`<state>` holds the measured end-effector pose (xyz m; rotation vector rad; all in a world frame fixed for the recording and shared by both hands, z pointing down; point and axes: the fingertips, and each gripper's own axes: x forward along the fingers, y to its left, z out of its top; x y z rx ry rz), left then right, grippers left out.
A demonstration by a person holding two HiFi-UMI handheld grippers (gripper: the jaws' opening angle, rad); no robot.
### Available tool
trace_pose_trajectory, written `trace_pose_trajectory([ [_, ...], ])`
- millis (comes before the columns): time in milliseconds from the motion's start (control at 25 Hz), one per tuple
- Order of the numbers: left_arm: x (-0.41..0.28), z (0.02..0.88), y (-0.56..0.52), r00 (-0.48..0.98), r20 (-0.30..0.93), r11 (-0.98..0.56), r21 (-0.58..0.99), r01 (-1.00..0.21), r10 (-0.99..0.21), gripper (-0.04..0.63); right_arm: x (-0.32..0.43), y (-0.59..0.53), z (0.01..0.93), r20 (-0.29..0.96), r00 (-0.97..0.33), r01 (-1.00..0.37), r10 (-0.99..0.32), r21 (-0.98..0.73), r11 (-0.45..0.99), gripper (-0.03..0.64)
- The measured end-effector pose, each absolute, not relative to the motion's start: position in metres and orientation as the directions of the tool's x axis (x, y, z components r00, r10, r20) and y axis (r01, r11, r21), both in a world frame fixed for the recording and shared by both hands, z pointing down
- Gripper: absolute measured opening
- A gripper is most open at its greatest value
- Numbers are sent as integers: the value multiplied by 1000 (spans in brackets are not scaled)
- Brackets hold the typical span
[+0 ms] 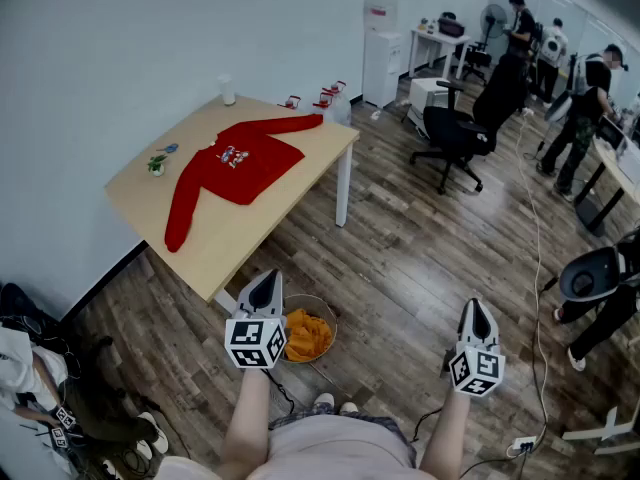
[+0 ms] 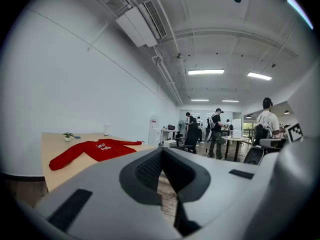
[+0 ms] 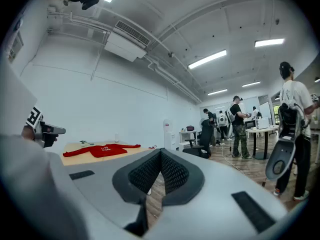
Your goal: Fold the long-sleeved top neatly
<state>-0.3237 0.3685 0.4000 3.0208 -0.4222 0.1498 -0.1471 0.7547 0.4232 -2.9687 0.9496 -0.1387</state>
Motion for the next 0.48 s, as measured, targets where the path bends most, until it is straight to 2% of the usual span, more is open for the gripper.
trace_pose_trajectory([
  [480, -323, 405, 366, 959, 115, -959, 85, -271, -260, 3, -153, 743, 420, 66, 787, -610, -613, -62, -790, 8],
])
